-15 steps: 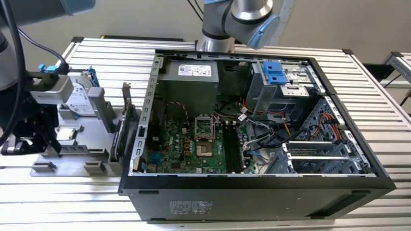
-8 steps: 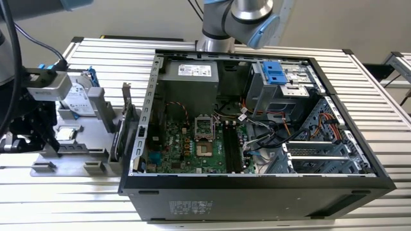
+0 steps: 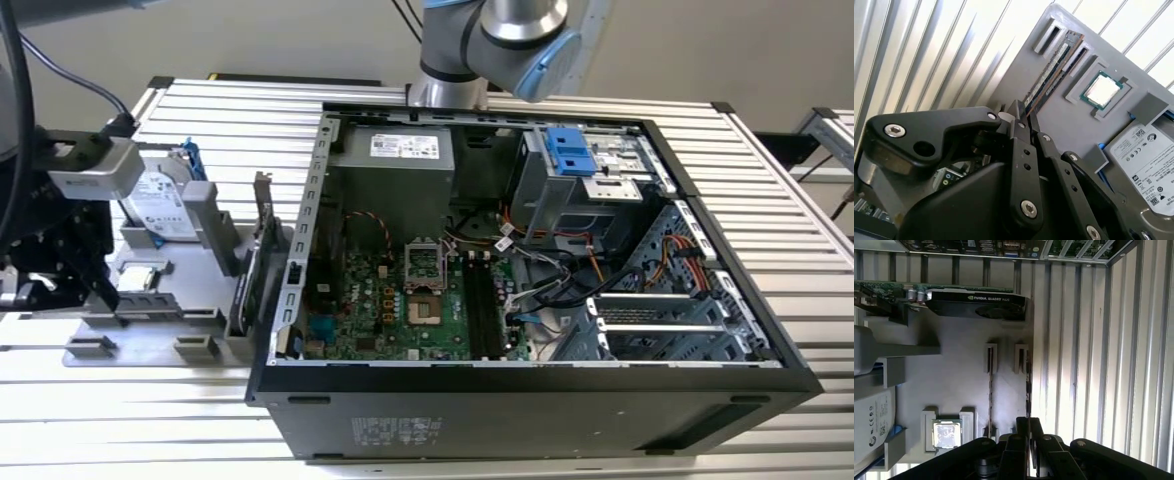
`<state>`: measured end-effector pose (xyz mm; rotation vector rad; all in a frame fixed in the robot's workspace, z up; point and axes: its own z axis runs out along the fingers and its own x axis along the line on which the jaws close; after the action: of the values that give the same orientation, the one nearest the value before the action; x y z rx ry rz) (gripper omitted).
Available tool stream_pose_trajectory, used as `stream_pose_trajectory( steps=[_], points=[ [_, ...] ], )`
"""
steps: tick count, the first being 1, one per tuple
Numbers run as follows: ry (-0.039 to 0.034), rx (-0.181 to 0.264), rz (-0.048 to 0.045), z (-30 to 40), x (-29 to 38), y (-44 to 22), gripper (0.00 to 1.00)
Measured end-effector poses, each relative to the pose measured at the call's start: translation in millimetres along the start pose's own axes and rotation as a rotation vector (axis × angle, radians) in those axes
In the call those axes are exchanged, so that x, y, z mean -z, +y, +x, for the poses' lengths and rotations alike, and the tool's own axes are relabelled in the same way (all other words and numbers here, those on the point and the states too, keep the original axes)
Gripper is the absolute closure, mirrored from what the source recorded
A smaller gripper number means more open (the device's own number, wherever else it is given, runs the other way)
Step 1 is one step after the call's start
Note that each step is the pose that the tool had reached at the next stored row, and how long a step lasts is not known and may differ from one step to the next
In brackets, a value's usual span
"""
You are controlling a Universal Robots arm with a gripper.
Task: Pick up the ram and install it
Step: 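Pick up the ram and move it above insertion slot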
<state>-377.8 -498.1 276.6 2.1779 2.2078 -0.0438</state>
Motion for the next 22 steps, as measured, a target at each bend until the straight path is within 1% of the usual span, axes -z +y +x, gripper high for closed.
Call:
stream_pose_trajectory(
  steps=[5,22],
  points=[
    [0.0,0.0,0.0,-0.4,6.5,0.2,1.0],
    [0.0,0.0,0.0,-1.7,35.3,0.3,1.0]
  ],
)
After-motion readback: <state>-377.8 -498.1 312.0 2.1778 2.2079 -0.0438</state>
